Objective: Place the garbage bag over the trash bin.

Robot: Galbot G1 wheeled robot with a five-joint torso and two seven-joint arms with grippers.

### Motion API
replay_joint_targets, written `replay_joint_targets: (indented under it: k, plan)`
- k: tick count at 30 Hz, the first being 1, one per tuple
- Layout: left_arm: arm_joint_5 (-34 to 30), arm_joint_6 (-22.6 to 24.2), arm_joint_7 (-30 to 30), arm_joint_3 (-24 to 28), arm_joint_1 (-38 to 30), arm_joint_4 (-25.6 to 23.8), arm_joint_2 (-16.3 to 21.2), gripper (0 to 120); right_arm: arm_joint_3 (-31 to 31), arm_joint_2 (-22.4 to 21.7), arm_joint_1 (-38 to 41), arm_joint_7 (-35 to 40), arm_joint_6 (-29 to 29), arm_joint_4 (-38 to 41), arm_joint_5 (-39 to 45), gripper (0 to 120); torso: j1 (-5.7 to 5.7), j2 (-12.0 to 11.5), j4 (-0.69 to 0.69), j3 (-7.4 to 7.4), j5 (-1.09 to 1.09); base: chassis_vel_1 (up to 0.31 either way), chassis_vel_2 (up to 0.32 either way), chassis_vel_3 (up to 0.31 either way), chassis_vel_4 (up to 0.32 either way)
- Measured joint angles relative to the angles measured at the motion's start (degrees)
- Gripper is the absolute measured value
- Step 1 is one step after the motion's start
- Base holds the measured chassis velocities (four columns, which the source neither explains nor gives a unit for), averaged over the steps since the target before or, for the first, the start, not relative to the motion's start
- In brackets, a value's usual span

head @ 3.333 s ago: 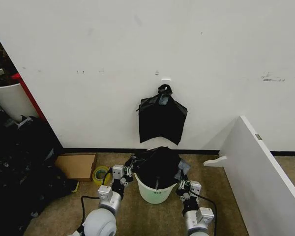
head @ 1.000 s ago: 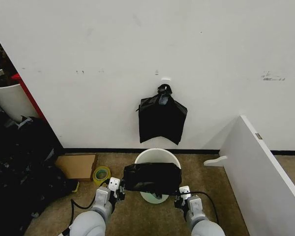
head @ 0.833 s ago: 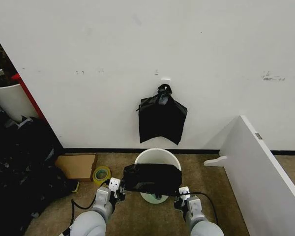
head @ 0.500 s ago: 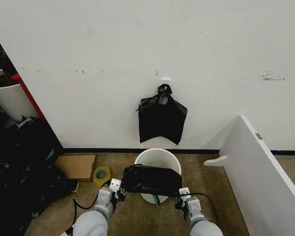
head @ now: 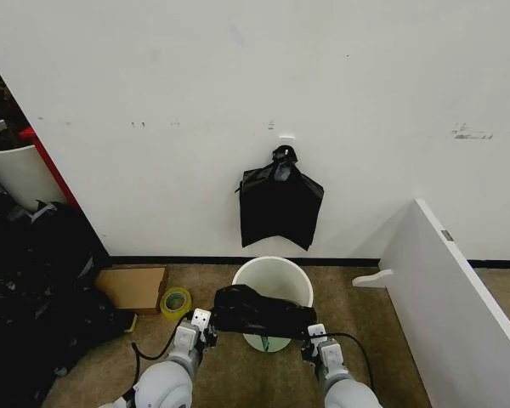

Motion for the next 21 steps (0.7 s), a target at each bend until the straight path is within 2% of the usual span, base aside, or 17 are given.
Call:
replay_joint_targets:
  k: [8, 13, 15, 21]
  plan:
    - [0.25, -0.18, -0.36, -0.02, 0.52, -1.13, 0.26, 0, 0.44, -0.01, -0.91, -0.04, 1.36, 0.75, -0.57, 0, 0.0, 0.0, 0.0, 0.0, 0.01, 0.0, 0.0, 0.0, 0.0]
    - [0.69, -0.07, -0.23, -1.19, 2.05, -3.14, 0.73, 20, 0.92, -0.97, -2.81, -0.86, 2.79, 3.02, -0.8, 22, 0.0, 0.0, 0.0, 0.0, 0.0, 0.0, 0.0, 0.0, 0.0]
    - [0.93, 0.02, -0.02, -1.64, 2.65, -3.73, 0.98, 24, 0.98, -1.15, -3.33, -1.13, 3.45, 3.57, -1.0, 25, 0.0, 0.0, 0.0, 0.0, 0.0, 0.0, 0.0, 0.0, 0.0]
    - [2.0, 1.15, 0.79, -3.94, 6.1, -6.81, 2.03, 50, 1.37, -2.08, -5.69, -1.55, 4.23, 6.25, -1.88, 51, 0.0, 0.0, 0.0, 0.0, 0.0, 0.0, 0.0, 0.0, 0.0]
